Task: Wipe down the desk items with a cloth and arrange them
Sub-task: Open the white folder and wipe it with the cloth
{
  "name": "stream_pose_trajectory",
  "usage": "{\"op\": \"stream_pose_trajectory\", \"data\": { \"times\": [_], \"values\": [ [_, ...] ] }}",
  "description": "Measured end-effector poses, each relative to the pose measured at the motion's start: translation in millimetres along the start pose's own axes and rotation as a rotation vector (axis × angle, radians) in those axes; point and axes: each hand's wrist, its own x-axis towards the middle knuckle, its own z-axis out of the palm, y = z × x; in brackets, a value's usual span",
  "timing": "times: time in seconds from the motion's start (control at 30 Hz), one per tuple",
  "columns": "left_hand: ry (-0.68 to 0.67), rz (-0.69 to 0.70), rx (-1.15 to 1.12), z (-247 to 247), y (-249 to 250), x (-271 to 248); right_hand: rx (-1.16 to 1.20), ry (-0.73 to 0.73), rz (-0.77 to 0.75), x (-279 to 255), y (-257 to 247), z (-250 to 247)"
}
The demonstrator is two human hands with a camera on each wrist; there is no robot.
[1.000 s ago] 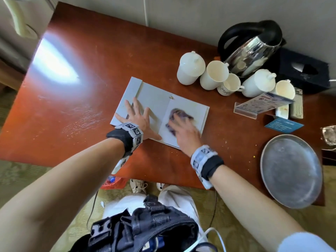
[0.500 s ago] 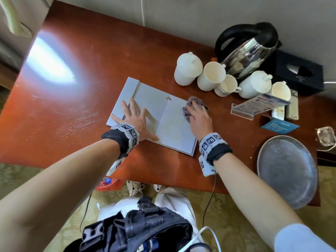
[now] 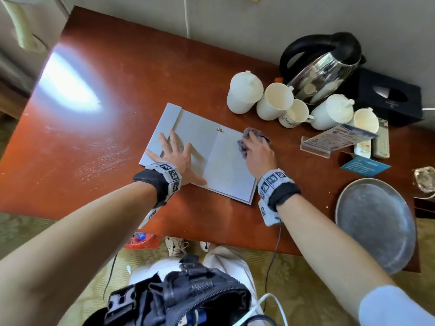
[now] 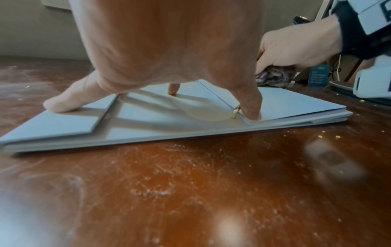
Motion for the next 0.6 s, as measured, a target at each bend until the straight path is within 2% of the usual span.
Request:
{"op": "stream_pose_trajectory", "data": {
  "times": [0.07,0.13,0.2,0.27,0.33,0.43,0.5,0.6],
  "values": [
    [-0.008,0.003,0.003,1.1,0.1,1.1,-0.022,0.005,0.039,-0.4,-5.7,2.1],
    [-0.008,0.004,0.000,1.6,0.7,1.4,-0.069,0.017,-0.082,-13.0,-11.9,16.1],
    [-0.002,0.005,0.001,0.8,0.4,1.2,-0.016,-0.022,-0.224,-31.6,-20.9,32.9],
    [-0.005,0.005,-0.002,0.5,1.0,-0.6,0.020,-0.039,-0.257,-39.6,-22.2,35.6],
    [-0.014,0.003,0.000,-0.4,-1.2,-1.4,0.027,-0.018,-0.202,-28.9,-10.2,25.3],
    [-0.024,0.005,0.002,-0.8,-1.8,-2.4,0.038,0.015,-0.004,-5.8,15.1,7.6],
    [-0.021,0.007,0.001,-1.4,-1.2,-2.1,0.013,-0.010,0.085,-1.8,12.7,4.2],
    [-0.023,0.006,0.004,-2.0,-0.7,-0.6,-0.064,-0.033,0.087,-7.3,-11.7,8.0]
  ]
}}
